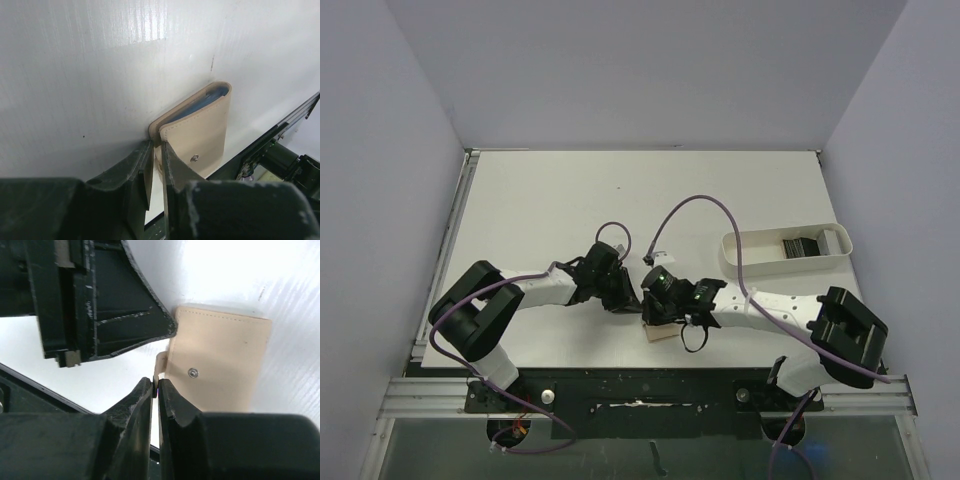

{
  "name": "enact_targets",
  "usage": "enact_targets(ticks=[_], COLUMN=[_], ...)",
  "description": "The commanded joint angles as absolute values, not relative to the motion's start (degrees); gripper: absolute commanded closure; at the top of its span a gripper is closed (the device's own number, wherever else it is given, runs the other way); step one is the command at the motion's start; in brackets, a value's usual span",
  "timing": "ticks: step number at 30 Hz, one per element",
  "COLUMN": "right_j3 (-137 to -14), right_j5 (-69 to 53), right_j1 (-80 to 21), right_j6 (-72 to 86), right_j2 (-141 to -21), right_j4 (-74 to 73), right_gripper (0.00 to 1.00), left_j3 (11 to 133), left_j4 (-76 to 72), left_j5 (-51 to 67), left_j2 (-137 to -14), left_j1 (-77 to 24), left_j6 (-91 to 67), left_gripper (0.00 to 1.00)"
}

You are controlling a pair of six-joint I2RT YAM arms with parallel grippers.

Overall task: Put the credit cards into the card holder
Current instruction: Close the card holder at the center of the board.

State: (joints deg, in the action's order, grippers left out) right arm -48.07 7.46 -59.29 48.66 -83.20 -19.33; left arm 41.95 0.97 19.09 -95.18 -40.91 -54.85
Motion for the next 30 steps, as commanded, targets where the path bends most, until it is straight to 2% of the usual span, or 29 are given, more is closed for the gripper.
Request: enact_targets(ticks=[1,19,23,30], right_j3=[-46.5,-37.5,-36.9,-36.7], right_j5=[10.8,8.8,8.5,8.3], right_j1=[-58.8,-54.1,-54.1,-54.1], right_j6=[49.4,49.9,50.0,49.9], right_j2=[-80.6,-80.3,-80.1,-79.7], right_j4=[-17.2,-9.7,-9.5,-9.3], right_gripper=[0.91,0.92,0.93,0.93], left_j3=[42.2,43.1,43.8,42.4], left_j4=[2.3,3.4,3.6,-0.6], left_j5=[16.2,16.2,16.4,17.2], left_j2=[-96.1,-95.2,-91.3,-89.8], left_j1=[-41.3,-41.3,-41.3,-41.3], left_j6=[-53.8,-53.8,-54.9,-56.9], left_gripper=[0.88,0.89,0.83,0.68])
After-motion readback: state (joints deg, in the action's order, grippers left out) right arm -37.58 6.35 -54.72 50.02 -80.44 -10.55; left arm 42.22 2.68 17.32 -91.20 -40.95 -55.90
